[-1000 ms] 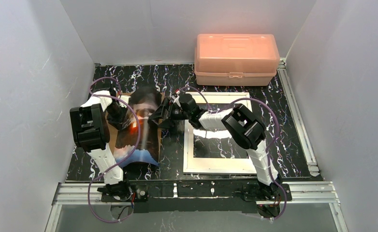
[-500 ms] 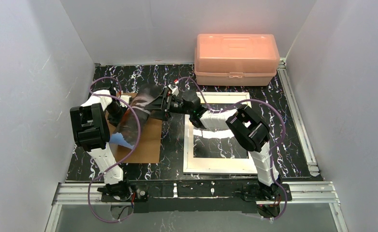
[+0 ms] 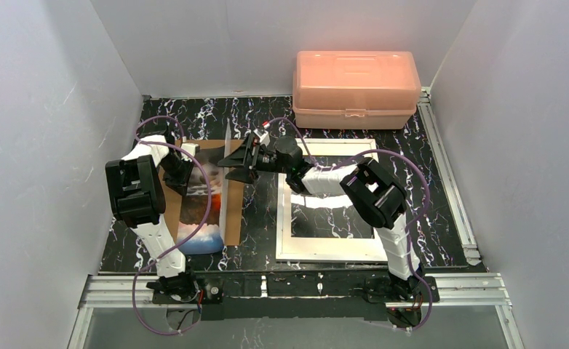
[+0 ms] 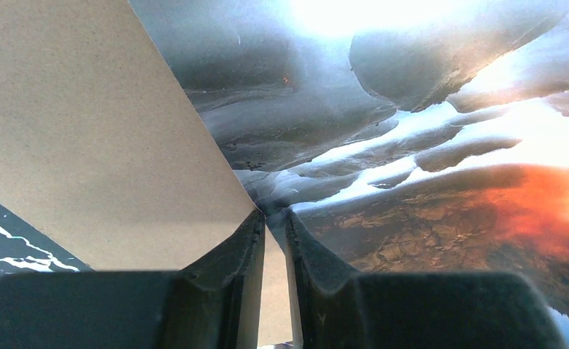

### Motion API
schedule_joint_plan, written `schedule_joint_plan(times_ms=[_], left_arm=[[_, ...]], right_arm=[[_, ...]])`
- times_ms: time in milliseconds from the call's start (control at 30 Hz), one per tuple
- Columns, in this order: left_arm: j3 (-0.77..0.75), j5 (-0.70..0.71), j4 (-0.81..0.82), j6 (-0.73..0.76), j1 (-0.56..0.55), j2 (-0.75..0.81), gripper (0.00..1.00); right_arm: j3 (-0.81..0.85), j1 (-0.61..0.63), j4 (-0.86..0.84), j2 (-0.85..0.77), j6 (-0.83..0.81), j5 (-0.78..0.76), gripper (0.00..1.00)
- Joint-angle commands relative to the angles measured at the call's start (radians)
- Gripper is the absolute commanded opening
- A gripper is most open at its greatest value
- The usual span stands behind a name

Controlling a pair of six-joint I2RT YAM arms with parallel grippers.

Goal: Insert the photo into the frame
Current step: Turn over the photo at the center of the board.

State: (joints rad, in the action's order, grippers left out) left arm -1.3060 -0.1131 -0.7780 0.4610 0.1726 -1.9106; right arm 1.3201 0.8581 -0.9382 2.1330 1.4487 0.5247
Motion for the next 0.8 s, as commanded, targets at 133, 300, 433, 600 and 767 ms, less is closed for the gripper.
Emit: schedule_joint_plan(times_ms=[133, 300, 433, 600, 767], left_arm=[[0.016, -0.079, -0.04, 0.007, -0.007, -0.032, 0.15], [0.018, -0.085, -0.041, 0.005, -0.007, -0.03, 0.14], [0.019, -0.081, -0.041, 0.007, -0.006, -0.031, 0.14], [-0.014, -0.103, -0.073, -0.001, 0.003, -0.023, 0.14], [-0.081, -0.131, -0.131, -0.005, 0.013, 0.024, 0.15]], right_arm=[[0.101, -0.013, 0.574, -0.081, -0.35, 0.059, 0.99], [0.139, -0.022, 0.771, -0.075, -0.465, 0.035, 0.91], [0.159, -0.028, 0.874, -0.106, -0.546, -0.012, 0.75], [0.211, -0.028, 1.017, -0.134, -0.644, -0.071, 0.32], [0.249, -0.028, 1.079, -0.144, -0.67, -0.085, 0.14]])
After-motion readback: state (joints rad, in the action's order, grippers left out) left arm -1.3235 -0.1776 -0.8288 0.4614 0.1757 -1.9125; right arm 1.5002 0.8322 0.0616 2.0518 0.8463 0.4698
